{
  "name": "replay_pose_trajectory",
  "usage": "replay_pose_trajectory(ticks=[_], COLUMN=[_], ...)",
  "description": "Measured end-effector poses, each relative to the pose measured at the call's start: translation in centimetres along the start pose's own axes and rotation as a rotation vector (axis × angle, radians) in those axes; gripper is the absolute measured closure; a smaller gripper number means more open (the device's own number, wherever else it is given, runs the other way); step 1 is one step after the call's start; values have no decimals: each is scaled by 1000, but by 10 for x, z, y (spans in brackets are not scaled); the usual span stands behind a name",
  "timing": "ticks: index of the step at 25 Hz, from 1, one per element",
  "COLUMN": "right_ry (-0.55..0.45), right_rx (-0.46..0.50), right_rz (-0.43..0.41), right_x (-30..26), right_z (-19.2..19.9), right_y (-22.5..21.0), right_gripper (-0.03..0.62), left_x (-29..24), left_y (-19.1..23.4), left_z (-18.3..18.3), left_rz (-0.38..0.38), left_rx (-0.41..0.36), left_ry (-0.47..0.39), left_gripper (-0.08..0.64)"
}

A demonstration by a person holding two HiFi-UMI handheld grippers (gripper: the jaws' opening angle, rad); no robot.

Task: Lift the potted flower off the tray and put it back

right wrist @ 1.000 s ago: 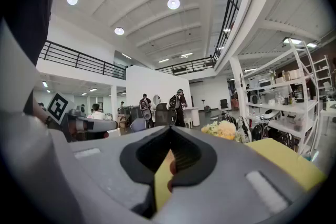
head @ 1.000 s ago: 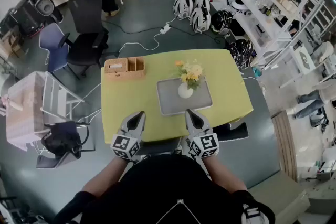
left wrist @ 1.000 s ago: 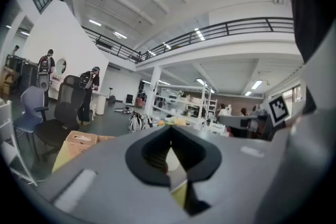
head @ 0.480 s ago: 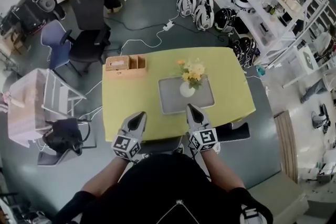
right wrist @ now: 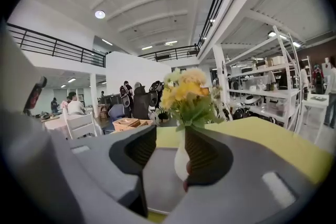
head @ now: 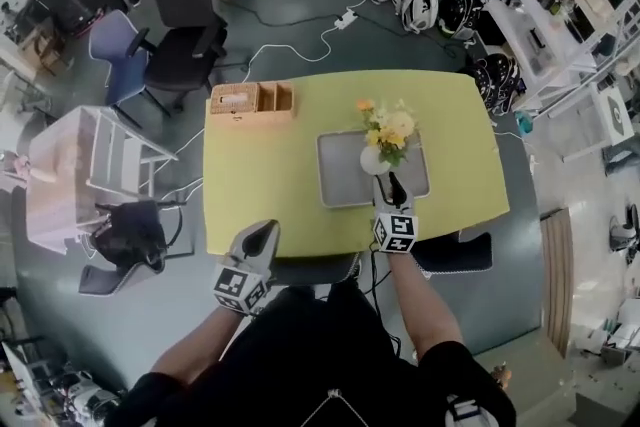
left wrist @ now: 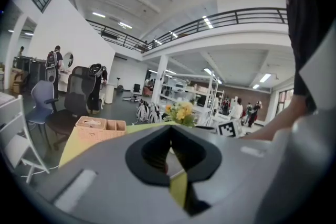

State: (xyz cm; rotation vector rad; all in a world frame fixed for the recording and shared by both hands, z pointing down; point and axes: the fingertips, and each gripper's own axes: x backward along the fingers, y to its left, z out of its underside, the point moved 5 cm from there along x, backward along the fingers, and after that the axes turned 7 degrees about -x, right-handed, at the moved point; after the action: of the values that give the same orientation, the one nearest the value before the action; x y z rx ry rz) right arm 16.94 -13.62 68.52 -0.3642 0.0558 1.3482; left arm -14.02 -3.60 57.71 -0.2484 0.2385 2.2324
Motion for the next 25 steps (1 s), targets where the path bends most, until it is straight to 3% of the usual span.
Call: replay_pose_trajectory(ticks=[2, 8, 25], right_ry=[24, 49, -11], right_rx=[-8, -39, -30], right_rz=[12, 27, 26], right_x=[-18, -54, -106], right_z=[16, 43, 42], right_y=[-16, -44, -57], right_gripper=[386, 344, 342], left_x=[-2, -3, -7], left_y=[2, 4, 9], left_z=[9, 34, 73], left_rz=[-15, -66, -131], left_rx=[4, 24, 64], left_ry=[21, 85, 165], left_gripper=[554, 554, 554])
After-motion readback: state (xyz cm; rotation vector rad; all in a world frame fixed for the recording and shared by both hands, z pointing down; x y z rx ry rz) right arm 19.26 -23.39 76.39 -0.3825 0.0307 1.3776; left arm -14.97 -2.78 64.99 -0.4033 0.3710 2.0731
